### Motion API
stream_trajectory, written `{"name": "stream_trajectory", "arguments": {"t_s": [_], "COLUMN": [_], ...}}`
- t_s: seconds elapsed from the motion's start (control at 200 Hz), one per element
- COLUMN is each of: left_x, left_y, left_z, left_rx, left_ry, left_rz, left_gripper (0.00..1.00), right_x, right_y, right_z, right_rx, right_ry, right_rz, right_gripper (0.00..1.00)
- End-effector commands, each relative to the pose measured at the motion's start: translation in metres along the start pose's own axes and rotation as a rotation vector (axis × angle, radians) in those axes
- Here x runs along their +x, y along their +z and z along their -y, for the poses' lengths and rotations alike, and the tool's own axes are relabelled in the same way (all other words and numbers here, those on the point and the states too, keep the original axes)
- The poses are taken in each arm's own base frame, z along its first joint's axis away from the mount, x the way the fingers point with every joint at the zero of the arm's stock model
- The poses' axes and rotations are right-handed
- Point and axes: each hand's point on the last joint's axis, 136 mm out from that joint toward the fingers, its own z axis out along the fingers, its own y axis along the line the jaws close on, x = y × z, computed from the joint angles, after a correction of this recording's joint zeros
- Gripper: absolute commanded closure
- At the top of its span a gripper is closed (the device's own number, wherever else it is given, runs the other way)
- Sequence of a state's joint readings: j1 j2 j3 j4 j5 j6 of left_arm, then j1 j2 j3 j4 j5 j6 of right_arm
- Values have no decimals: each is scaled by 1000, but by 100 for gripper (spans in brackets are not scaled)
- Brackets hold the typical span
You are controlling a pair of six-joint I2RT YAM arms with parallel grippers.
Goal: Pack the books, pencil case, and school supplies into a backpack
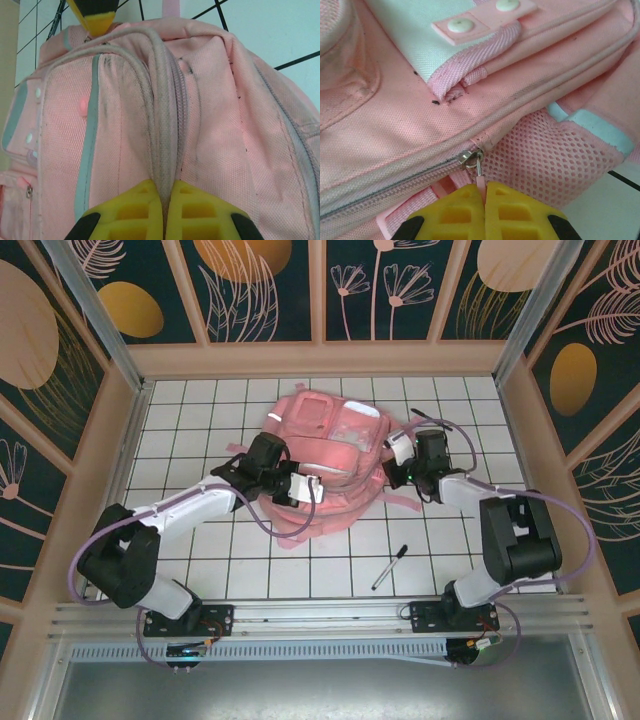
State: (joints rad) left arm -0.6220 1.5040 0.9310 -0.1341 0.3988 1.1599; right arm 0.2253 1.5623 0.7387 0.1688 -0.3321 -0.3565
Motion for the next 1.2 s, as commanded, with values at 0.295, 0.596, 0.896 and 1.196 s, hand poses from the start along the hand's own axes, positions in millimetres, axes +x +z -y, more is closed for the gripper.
{"name": "stream_trajectory", "arguments": {"t_s": [0.295,0.596,0.896,1.196], "left_x": [-31,-9,-6,-38], "left_y": [-31,-28,17,64], "left_z": [11,-64,-69,-67], "left_rx": [53,-157,-8,-90], "left_ry": [-131,-692,-928,-1101], "left_rz": [122,-62,-141,-188], "left_gripper": [33,1,1,1], "right_x": [-57,-76,-109,-11], "right_y": [-20,-79,-161,-138], "right_z": [36,0,71,88], "right_rx": [72,83,559,636], "right_ry": [23,-257,351,924], "right_rz": [183,277,499,-6], "right_gripper": [66,63,1,2]}}
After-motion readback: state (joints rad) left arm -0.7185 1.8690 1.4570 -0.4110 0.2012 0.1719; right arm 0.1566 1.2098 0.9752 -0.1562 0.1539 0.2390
